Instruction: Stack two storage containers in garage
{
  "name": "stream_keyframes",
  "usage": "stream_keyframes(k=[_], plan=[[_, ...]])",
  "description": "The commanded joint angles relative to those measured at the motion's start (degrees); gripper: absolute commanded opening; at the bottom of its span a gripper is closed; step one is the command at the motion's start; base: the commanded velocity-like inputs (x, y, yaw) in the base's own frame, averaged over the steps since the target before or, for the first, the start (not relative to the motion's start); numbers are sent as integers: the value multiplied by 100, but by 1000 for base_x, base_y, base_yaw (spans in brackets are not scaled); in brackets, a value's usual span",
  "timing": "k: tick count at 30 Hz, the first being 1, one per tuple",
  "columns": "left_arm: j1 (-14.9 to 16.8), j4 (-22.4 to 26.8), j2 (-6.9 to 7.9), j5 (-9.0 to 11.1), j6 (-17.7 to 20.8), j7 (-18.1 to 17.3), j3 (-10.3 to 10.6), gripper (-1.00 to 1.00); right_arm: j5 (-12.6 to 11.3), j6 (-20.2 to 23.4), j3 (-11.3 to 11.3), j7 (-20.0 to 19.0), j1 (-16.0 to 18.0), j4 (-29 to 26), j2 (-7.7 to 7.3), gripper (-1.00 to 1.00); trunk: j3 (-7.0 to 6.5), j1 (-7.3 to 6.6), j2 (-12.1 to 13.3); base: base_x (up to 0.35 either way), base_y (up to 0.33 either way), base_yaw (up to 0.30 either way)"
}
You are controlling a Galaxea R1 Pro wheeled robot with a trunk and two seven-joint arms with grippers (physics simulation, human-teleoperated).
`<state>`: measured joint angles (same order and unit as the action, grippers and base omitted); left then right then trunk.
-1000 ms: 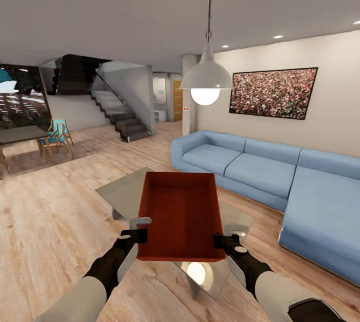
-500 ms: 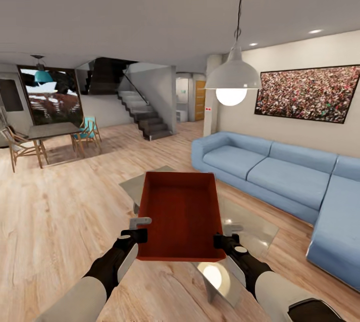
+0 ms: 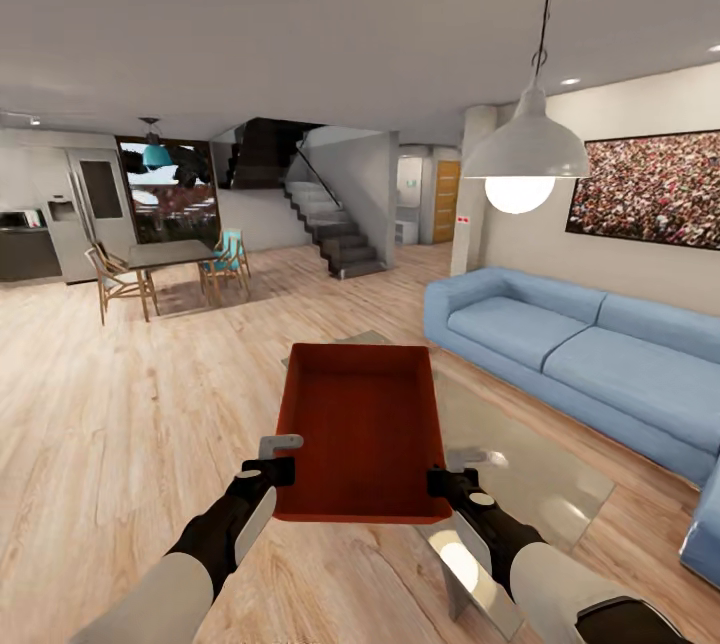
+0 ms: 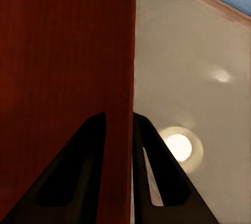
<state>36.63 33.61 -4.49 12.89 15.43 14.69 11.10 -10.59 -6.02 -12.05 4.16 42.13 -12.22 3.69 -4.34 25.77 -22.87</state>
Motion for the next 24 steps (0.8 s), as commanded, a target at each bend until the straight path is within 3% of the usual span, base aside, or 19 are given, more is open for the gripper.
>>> stream_keyframes(k=[1, 24], plan=[[5, 23, 1, 31, -23, 69, -178, -100, -76, -22, 71, 33, -3, 9, 0, -100, 2, 2, -5, 0, 0, 300], [5, 23, 1, 38, -23, 69, -178, -100, -75, -22, 71, 33, -3, 9, 0, -100, 2, 2, -5, 0, 0, 300]])
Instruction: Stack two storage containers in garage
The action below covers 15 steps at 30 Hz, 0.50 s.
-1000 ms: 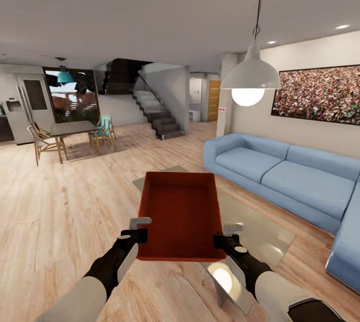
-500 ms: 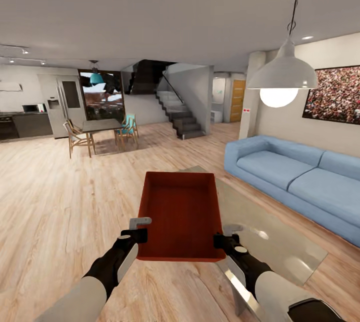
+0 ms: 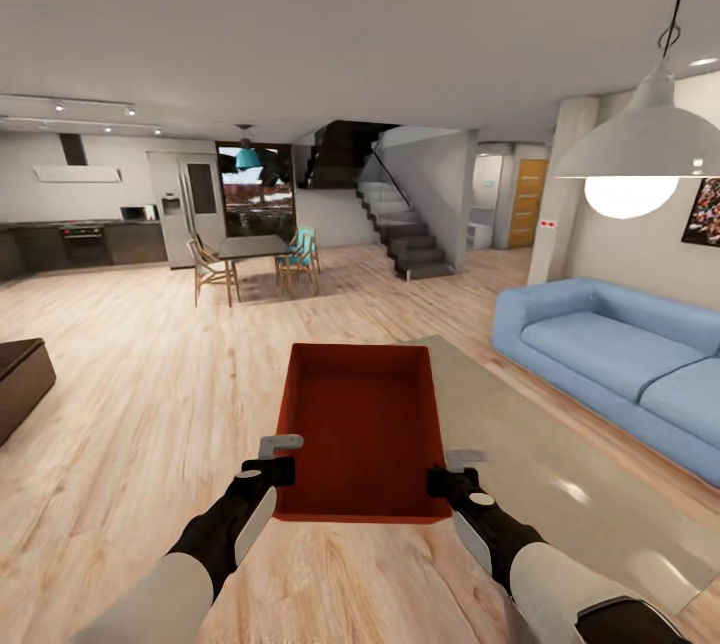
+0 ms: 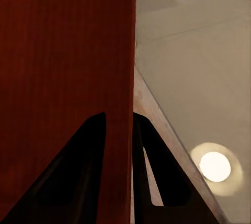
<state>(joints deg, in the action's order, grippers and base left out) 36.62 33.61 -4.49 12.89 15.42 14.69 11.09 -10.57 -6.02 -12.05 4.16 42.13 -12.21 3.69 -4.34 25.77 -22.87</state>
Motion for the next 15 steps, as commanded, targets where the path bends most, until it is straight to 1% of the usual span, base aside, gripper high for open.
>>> stream_keyframes(k=[1, 15], plan=[[6, 23, 1, 36, -21, 69, -178, -100, -77, -22, 71, 33, -3, 9, 0, -100, 2, 2, -5, 0, 0, 300], [5, 23, 1, 31, -21, 69, -178, -100, -77, -25, 71, 34, -3, 9, 0, -100, 2, 2, -5, 0, 0, 300]])
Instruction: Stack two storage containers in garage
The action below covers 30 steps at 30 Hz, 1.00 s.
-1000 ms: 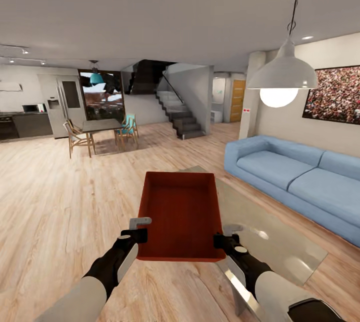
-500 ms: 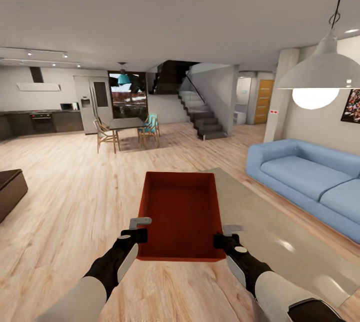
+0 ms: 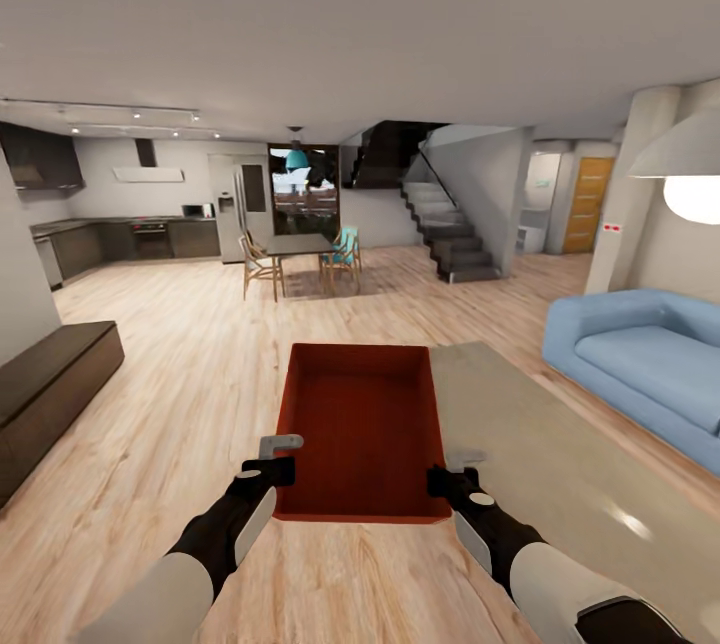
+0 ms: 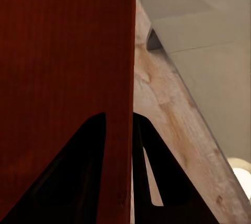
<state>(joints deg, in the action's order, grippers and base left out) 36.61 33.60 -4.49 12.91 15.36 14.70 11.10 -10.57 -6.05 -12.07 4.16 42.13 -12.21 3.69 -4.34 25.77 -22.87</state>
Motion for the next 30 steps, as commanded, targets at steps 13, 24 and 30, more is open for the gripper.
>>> stream_keyframes(k=[13, 24, 30], plan=[[6, 23, 1, 33, -15, 69, -176, -100, -75, -19, 73, 32, -3, 9, 0, -100, 2, 2, -5, 0, 0, 300], [6, 15, 1, 27, -15, 69, -178, -100, -63, -33, 73, 32, -3, 9, 0, -100, 2, 2, -5, 8, 0, 171], [5, -31, 1, 27, -15, 71, -176, -100, -74, -30, 73, 32, -3, 9, -2, -100, 2, 2, -5, 215, 0, 5]])
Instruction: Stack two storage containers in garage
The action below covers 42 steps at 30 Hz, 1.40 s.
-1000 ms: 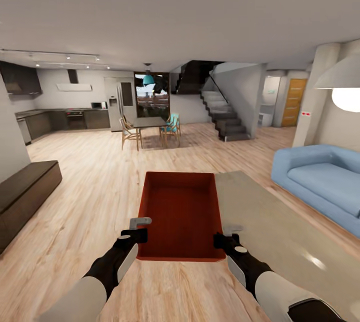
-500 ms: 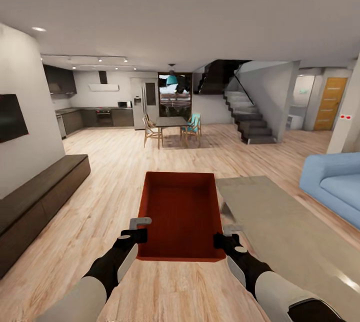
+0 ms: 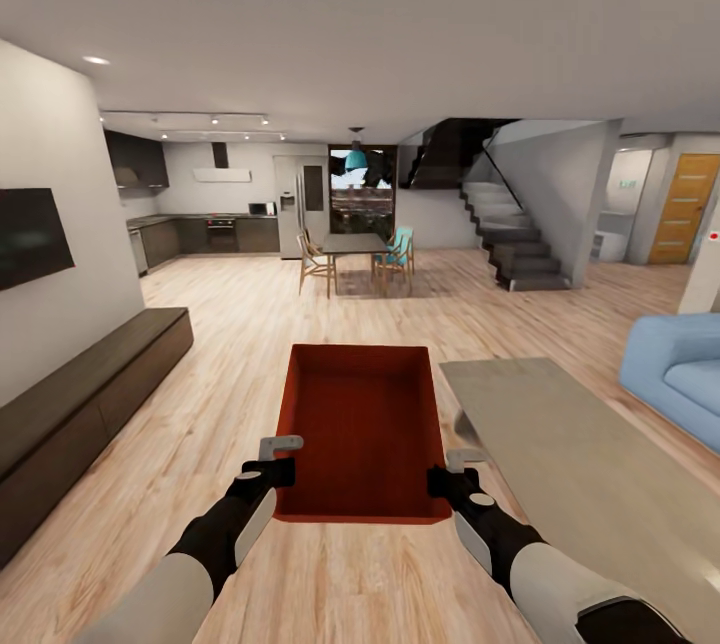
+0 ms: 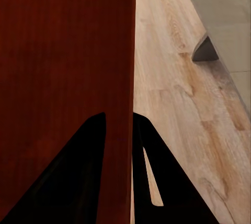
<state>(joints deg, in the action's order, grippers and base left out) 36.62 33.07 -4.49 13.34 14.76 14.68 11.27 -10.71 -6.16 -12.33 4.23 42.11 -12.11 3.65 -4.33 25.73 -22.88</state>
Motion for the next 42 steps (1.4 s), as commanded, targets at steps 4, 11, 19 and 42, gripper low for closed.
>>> stream_keyframes(k=[4, 11, 19, 42], plan=[[3, -5, 1, -16, 44, 70, -190, -100, -69, -18, 99, 25, -1, 4, 4, -100, 2, 5, -4, 314, 0, 0], [3, -11, 1, -9, 45, 70, -189, -100, -71, 17, 99, 25, -1, 5, 4, -100, 2, 5, -4, 321, 0, 0], [3, -11, 1, -8, 46, 70, -188, -100, -71, -6, 99, 25, -1, 7, 4, -100, 2, 5, -4, 322, 0, 0], [3, -21, 1, -8, 44, 74, -196, -100, -79, 1, 99, 26, -1, 14, 7, -100, 2, 5, -4, 322, 0, 0]])
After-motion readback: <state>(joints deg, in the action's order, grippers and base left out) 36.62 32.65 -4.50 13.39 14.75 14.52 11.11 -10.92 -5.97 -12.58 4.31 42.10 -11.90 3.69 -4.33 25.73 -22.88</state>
